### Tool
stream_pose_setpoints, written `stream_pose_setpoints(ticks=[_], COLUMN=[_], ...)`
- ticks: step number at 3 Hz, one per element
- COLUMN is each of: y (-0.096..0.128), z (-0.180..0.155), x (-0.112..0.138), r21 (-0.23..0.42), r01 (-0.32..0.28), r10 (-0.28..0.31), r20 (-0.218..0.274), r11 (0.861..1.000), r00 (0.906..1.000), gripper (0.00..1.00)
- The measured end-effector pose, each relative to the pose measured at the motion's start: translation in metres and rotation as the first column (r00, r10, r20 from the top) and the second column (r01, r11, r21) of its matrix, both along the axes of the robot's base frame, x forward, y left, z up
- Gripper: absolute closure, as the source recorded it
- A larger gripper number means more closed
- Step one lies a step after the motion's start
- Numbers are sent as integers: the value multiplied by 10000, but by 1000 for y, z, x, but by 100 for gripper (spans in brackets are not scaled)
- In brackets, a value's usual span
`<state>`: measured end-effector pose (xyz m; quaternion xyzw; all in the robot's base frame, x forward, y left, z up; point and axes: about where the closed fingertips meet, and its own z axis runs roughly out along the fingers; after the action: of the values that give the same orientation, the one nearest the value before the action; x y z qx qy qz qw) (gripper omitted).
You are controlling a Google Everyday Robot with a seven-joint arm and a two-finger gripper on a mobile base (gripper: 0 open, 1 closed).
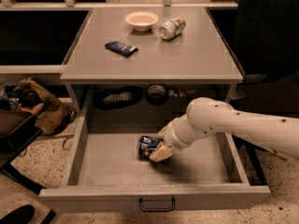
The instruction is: Pick pepsi can from top drawer and place on counter
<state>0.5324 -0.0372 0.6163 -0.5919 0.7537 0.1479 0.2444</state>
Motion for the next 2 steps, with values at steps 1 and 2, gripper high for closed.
stream_pose_setpoints(ticks=[1,2], y=[1,11], z=[27,89], x=[11,36], r21=[281,371], r01=[-94,-373], r10=[90,352], r20=[136,581], r11=[9996,9986], r00=[9999,9977], gripper=[88,100])
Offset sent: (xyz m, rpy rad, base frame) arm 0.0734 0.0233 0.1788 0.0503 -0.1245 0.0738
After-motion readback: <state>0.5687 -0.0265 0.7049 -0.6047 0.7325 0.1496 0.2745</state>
